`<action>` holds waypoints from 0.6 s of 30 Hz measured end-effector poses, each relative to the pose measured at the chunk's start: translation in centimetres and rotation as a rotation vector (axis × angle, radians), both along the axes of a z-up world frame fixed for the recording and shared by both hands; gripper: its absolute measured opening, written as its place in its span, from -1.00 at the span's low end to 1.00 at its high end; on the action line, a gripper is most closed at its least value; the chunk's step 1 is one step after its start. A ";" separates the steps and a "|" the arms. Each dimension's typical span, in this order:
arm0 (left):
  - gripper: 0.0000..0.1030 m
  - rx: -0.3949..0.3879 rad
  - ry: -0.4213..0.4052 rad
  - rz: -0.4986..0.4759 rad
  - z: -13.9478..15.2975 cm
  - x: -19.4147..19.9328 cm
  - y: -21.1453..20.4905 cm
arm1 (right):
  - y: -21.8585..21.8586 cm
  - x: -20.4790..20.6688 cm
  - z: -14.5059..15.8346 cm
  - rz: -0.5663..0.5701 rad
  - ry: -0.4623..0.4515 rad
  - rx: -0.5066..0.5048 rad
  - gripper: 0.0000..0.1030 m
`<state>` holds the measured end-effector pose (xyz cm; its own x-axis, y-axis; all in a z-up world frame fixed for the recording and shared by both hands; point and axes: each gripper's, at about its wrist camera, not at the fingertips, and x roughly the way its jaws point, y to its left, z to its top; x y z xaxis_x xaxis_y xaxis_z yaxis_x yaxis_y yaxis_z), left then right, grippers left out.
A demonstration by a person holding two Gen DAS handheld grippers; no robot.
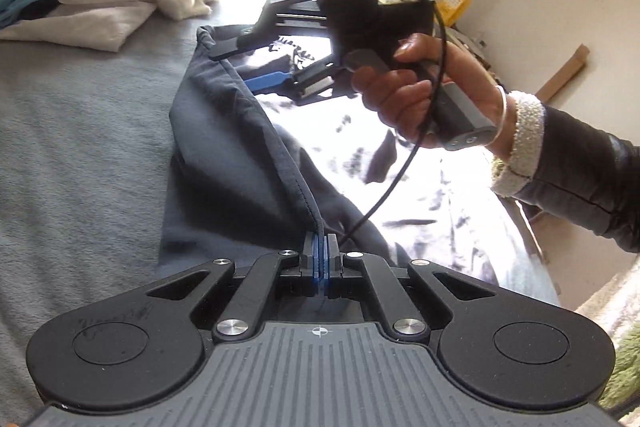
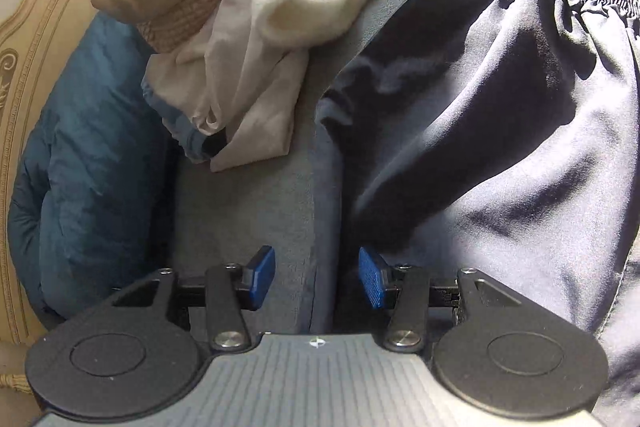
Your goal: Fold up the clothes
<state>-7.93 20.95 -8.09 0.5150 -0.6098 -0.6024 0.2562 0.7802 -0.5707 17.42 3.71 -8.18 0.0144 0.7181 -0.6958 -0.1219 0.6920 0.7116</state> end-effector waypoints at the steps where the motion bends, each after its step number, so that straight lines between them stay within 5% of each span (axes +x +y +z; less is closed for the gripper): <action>1: -1.00 -0.020 0.000 -0.015 0.0 0.0 -0.4 | 0.0 0.0 0.0 0.000 -0.007 -0.006 -0.04; 5: -1.00 -0.106 -0.002 -0.067 0.3 0.1 -2.1 | -0.8 0.3 0.2 -0.012 -0.070 -0.046 -0.21; 8: -1.00 -0.168 -0.005 -0.108 0.5 0.1 -3.5 | -2.7 0.6 0.9 -0.032 -0.131 -0.077 -0.70; 11: -1.00 -0.208 -0.021 -0.155 0.9 -0.1 -5.3 | -4.5 0.9 1.6 -0.053 -0.192 -0.107 -0.88; 18: -1.00 -0.229 -0.011 -0.273 2.0 1.6 -10.4 | -9.6 1.2 3.6 -0.093 -0.311 -0.180 -0.96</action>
<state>-6.36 10.60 -6.04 0.3196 -0.8444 -0.4299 0.4447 0.5343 -0.7189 18.62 -5.90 -4.58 0.3048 0.5700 -0.7630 -0.2437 0.8212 0.5161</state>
